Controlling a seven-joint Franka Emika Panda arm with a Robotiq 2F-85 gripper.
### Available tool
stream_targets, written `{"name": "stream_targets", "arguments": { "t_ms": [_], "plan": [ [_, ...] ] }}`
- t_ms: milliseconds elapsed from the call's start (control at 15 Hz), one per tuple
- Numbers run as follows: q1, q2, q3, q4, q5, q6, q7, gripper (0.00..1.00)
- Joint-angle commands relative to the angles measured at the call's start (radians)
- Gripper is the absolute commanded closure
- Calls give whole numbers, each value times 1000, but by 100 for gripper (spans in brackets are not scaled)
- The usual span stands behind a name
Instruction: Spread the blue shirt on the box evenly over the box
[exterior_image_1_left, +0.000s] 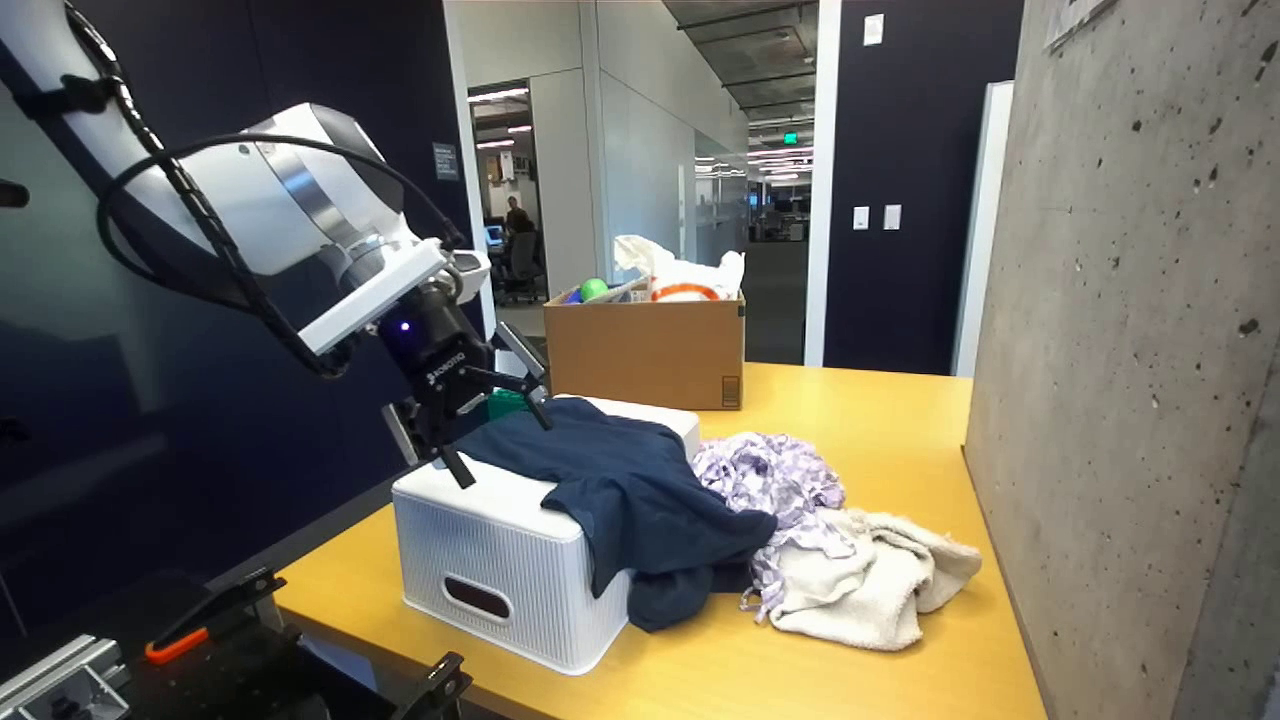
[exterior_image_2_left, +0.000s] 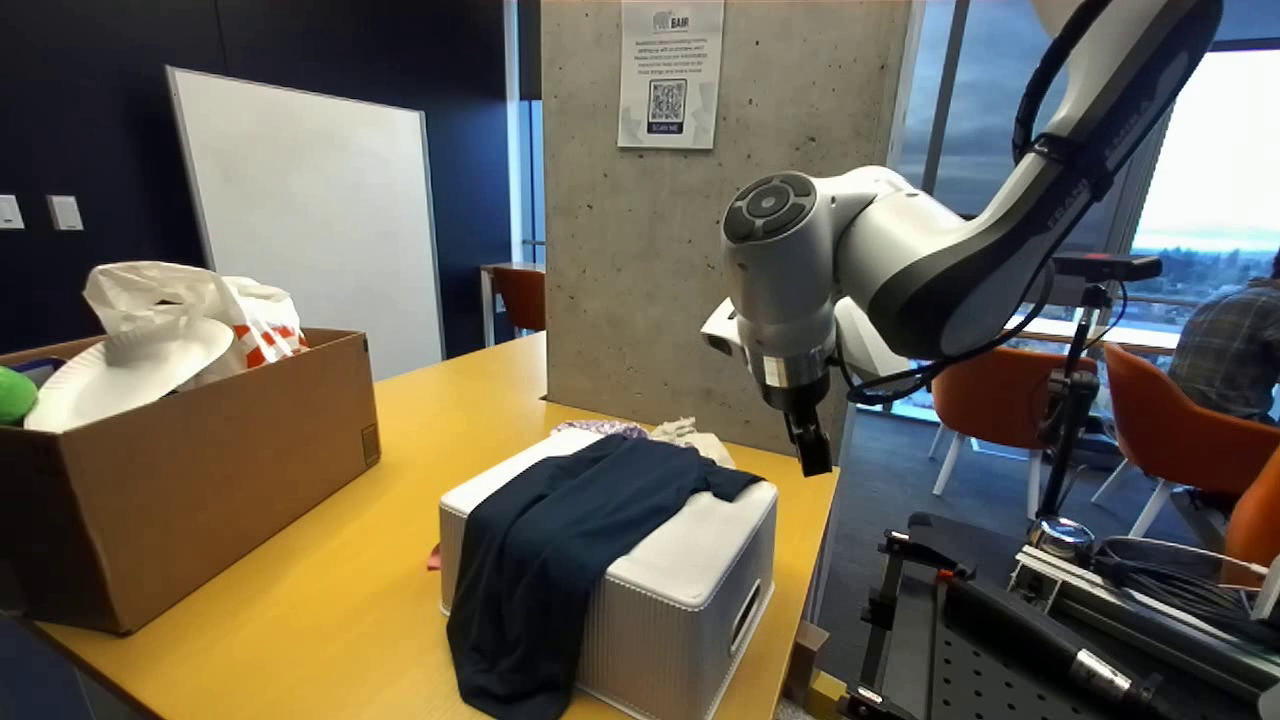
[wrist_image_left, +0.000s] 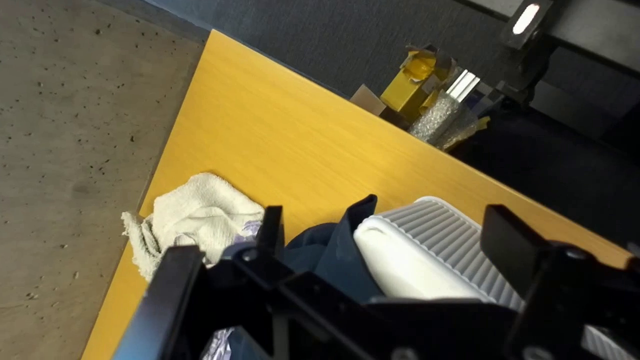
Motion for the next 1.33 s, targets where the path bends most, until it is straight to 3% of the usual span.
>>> {"name": "stream_targets", "arguments": {
  "t_ms": [0, 733, 1267],
  "plan": [
    [-43, 16, -30, 30, -17, 108, -63, 0],
    [-62, 230, -52, 178, 2, 216, -178, 0],
    [-60, 276, -55, 216, 3, 214, -214, 0]
  ]
}}
